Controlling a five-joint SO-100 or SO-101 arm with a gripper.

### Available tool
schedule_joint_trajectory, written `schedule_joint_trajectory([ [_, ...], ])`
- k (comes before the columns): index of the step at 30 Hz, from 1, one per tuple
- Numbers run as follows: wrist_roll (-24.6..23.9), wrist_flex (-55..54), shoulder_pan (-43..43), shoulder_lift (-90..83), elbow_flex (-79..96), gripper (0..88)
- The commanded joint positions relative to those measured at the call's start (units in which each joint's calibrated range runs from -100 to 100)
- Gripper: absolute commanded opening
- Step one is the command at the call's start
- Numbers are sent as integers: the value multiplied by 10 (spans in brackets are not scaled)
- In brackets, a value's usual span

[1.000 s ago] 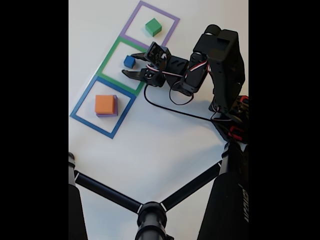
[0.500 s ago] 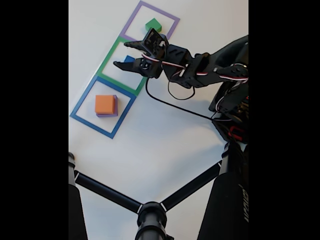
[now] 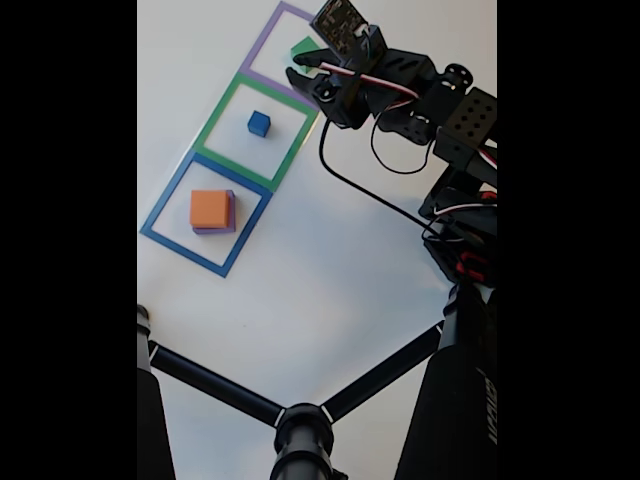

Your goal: Tower of hanoi

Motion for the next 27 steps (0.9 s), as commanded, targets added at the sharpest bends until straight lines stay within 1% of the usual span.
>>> schedule_joint_trajectory([
  [1,4,249,56,-40,-197,0],
  [6,4,381,120,-26,-340,0],
  [9,4,423,153,-17,-397,1],
  [22,4,425,247,-3,-416,25],
  [24,4,424,257,-4,-402,55],
  [27,4,386,266,-14,-350,138],
])
